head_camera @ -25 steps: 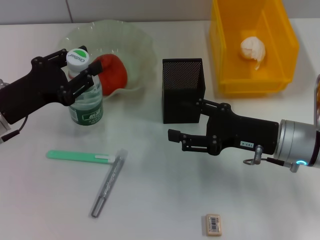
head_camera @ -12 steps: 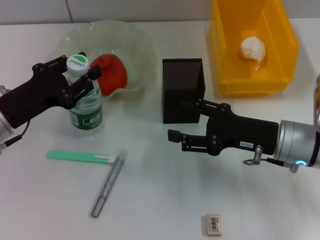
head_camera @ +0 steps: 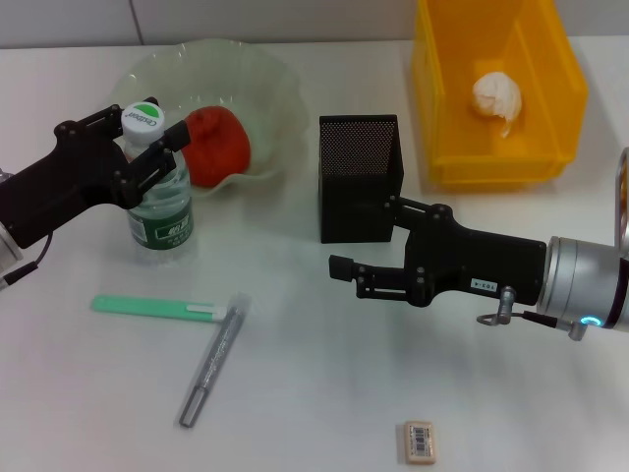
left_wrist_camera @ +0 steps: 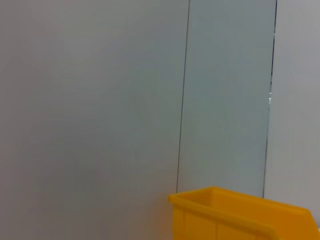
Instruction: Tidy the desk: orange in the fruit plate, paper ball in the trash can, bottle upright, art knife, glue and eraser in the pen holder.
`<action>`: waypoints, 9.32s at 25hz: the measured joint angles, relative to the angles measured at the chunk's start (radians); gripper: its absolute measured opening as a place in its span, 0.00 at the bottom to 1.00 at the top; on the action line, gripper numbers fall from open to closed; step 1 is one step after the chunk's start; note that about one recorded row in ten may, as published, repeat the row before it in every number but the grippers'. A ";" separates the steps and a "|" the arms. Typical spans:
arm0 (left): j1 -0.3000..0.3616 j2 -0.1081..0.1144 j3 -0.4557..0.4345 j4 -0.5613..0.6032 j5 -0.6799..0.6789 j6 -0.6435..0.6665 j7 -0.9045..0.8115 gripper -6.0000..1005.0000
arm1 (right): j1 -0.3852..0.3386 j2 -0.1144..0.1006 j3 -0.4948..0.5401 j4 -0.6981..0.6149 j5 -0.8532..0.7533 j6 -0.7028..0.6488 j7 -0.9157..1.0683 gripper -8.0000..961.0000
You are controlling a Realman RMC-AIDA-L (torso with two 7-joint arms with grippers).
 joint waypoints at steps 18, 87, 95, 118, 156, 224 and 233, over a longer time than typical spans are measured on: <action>-0.005 -0.001 -0.011 -0.024 -0.005 -0.003 0.000 0.51 | 0.000 0.000 0.000 0.000 0.000 0.000 0.000 0.87; -0.116 0.010 0.072 0.142 0.128 0.280 -0.377 0.52 | -0.220 -0.049 0.347 -0.150 -0.077 -0.342 -0.028 0.87; -0.123 -0.004 0.104 0.065 0.210 0.365 -0.292 0.52 | -0.280 -0.033 0.676 -0.312 -0.270 -0.498 0.100 0.87; -0.161 -0.006 0.120 0.071 0.210 0.241 -0.346 0.51 | -0.196 -0.013 0.676 -0.122 -0.419 -0.472 0.078 0.87; -0.170 -0.002 0.214 0.970 0.884 0.383 -1.140 0.51 | -0.084 -0.012 0.673 -0.074 -0.420 -0.387 0.079 0.87; -0.309 -0.014 0.592 0.747 1.397 0.268 -1.146 0.50 | 0.000 -0.011 0.673 -0.005 -0.436 -0.273 0.078 0.87; -0.311 -0.014 0.592 0.744 1.400 0.251 -1.146 0.50 | 0.006 -0.011 0.673 0.008 -0.436 -0.271 0.069 0.87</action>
